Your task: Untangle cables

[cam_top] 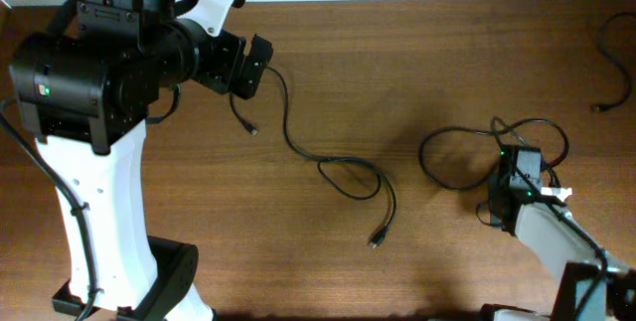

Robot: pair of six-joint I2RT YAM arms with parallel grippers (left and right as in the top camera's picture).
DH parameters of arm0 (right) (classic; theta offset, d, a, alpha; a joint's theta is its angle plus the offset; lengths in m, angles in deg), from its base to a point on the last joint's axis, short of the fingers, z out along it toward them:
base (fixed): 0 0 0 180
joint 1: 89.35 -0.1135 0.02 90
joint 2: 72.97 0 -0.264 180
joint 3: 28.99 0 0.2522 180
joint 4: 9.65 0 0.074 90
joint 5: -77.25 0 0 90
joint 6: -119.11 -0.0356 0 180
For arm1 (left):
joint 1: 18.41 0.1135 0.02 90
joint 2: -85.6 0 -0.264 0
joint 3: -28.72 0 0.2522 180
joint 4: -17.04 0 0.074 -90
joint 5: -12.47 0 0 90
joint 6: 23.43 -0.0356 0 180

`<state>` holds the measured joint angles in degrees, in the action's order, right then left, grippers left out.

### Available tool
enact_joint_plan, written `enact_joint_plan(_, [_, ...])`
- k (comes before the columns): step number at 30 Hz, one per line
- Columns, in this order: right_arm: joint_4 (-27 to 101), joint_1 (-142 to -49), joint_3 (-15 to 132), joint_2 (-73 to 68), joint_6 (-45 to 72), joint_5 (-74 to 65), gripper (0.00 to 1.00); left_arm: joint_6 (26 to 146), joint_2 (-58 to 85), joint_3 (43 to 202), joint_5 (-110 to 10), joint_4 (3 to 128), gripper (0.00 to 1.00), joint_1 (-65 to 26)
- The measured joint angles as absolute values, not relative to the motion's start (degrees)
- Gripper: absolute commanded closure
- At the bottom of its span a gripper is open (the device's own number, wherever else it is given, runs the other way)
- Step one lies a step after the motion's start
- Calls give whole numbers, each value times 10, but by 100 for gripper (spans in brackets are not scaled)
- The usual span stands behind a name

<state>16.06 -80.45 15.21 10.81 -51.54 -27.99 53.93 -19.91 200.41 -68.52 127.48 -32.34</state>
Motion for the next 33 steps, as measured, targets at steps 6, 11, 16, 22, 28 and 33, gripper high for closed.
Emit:
enact_joint_plan(6, [-29, -804, 161, 196, -463, -294, 96, 539, -199, 2004, -683, 1275, 1, -323])
enact_joint_plan(11, [-185, -804, 163, 264, -369, -292, 96, 539, -199, 2004, -683, 1275, 1, -323])
enact_joint_plan(16, [-236, -804, 227, 321, -206, -277, 96, 539, -199, 2004, -683, 1275, 1, -323])
enact_joint_plan(22, [-234, -798, 363, 347, -62, -273, 96, 539, -199, 2004, -683, 1275, 1, -323])
enact_joint_plan(28, [-87, -779, 454, 367, -5, -269, 96, 539, -199, 2004, -683, 1275, 1, -324])
enact_joint_plan(33, [88, -833, 457, 337, -8, -266, 96, 540, -199, 2004, -683, 1275, 1, -323])
